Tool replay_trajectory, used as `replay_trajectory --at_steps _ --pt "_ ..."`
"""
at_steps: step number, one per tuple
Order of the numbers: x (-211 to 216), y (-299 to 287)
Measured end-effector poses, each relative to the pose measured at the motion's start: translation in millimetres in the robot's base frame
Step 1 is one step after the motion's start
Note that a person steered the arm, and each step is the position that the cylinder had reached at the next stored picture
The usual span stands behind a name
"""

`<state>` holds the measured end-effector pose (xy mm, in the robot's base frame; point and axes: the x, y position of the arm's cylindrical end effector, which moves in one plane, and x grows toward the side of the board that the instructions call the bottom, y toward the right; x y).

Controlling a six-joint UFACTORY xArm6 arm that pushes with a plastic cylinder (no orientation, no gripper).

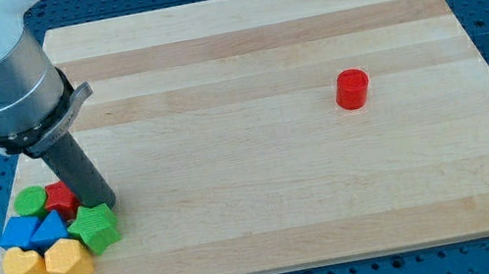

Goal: Move your arm towards the red circle

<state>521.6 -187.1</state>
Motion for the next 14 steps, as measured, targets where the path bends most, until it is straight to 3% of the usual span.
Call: replay_trajectory --at_steps 1,4,6,10,13,14 --pt "0 3" --pt "-24 195" --pt "-24 234" --pt "-24 240" --pt "-9 428" --pt "-32 423"
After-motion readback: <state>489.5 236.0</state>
